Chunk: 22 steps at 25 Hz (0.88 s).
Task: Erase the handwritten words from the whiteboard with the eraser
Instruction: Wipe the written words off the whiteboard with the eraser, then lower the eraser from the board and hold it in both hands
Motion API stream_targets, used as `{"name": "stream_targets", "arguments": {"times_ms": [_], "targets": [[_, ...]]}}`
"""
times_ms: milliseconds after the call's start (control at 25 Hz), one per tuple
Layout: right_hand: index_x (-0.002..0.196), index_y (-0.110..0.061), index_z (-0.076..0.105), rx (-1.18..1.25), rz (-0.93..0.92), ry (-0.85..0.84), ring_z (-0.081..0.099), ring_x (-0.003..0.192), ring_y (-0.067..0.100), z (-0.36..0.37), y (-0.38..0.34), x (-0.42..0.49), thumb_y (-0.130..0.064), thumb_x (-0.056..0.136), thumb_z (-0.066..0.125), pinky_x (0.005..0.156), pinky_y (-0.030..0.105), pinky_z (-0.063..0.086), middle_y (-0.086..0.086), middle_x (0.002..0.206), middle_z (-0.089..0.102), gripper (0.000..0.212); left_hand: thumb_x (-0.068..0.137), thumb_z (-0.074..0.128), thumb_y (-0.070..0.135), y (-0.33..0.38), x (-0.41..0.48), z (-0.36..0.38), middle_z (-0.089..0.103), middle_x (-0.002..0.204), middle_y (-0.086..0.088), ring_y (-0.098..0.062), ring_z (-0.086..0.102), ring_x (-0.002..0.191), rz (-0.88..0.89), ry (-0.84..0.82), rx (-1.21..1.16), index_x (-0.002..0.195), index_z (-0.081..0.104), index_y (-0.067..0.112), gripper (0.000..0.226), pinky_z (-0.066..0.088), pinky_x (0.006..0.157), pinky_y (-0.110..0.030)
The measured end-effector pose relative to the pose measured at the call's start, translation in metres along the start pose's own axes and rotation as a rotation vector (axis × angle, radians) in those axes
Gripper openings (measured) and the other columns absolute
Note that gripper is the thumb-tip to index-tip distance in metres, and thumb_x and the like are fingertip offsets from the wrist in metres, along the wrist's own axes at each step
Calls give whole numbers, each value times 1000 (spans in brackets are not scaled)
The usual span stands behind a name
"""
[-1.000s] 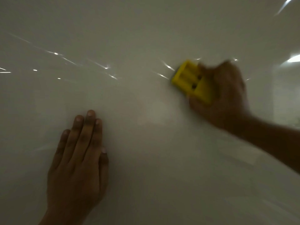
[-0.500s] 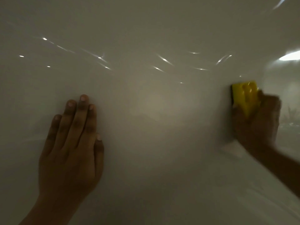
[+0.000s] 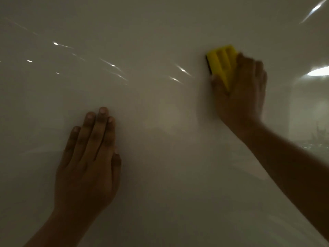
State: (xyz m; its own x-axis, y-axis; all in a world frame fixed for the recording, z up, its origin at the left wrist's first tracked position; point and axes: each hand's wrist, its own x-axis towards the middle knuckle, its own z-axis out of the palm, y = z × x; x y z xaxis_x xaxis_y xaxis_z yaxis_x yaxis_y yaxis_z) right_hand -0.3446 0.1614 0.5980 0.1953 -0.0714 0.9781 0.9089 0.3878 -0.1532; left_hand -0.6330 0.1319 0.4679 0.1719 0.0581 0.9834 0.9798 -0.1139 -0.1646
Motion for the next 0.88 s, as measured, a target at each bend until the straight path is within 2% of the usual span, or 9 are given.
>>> {"name": "stream_targets", "arguments": {"times_ms": [120, 280, 400, 440, 520, 640, 680, 760, 880], "targets": [[140, -12, 43, -13, -240, -40, 51, 106, 40, 20, -40, 14, -48, 88, 53, 90, 44, 41, 17, 121, 56, 65, 101, 33, 20, 0, -2, 1, 25, 166, -14, -29, 22, 155, -3, -1, -1, 155, 29, 3, 57, 18, 128, -45], [130, -16, 54, 99, -638, -241, 57, 84, 40, 6, -43, -78, -48, 85, 60, 74, 46, 46, 15, 99, 64, 55, 101, 38, 15, 1, -1, -2, 29, 164, -15, -31, 26, 154, -21, 7, -30, 153, 33, 2, 54, 22, 127, -47], [129, -22, 51, 167, -805, -458, 57, 80, 33, -20, -24, -149, -48, 86, 61, 69, 41, 46, 9, 97, 67, 51, 101, 40, 19, 7, -4, -11, 27, 166, -15, -30, 20, 156, -88, -72, -112, 154, 31, 3, 56, 19, 129, -47], [129, -23, 52, 200, -779, -522, 57, 82, 31, -25, -19, -159, -47, 87, 62, 70, 41, 46, 7, 99, 66, 49, 100, 41, 23, 12, -9, -16, 26, 167, -14, -29, 17, 157, -134, -105, -182, 154, 31, 4, 58, 19, 129, -47], [128, -21, 55, 277, -615, -593, 58, 86, 29, -38, -15, -164, -46, 85, 67, 73, 42, 48, 5, 103, 65, 51, 99, 44, 31, 28, -25, -30, 27, 167, -12, -26, 17, 157, -208, -145, -349, 152, 37, 4, 60, 24, 127, -46], [131, -17, 56, 280, -418, -595, 57, 89, 28, -68, -10, -171, -45, 82, 72, 76, 43, 48, 5, 107, 64, 58, 97, 47, 39, 70, -59, -58, 34, 165, 1, -8, 33, 150, -196, -243, -633, 144, 48, 12, 54, 35, 118, -21], [132, -18, 56, 257, -405, -623, 58, 89, 28, -84, -5, -181, -45, 83, 70, 76, 42, 47, 4, 108, 65, 58, 95, 48, 44, 89, -72, -65, 36, 164, 7, -3, 39, 146, -210, -307, -738, 144, 48, 18, 55, 40, 111, -16], [131, -20, 57, 177, -413, -718, 58, 90, 26, -118, 8, -206, -46, 87, 63, 75, 40, 47, 2, 111, 66, 51, 88, 51, 56, 125, -97, -74, 43, 157, 17, 1, 50, 135, -311, -465, -899, 148, 42, 30, 66, 51, 99, -20], [129, -23, 60, 48, -333, -888, 57, 92, 22, -183, 35, -250, -48, 90, 60, 74, 39, 46, -3, 116, 65, 46, 69, 56, 73, 182, -135, -71, 54, 137, 31, 9, 59, 113, -582, -784, -1106, 145, 40, 45, 83, 56, 80, -17]]}}
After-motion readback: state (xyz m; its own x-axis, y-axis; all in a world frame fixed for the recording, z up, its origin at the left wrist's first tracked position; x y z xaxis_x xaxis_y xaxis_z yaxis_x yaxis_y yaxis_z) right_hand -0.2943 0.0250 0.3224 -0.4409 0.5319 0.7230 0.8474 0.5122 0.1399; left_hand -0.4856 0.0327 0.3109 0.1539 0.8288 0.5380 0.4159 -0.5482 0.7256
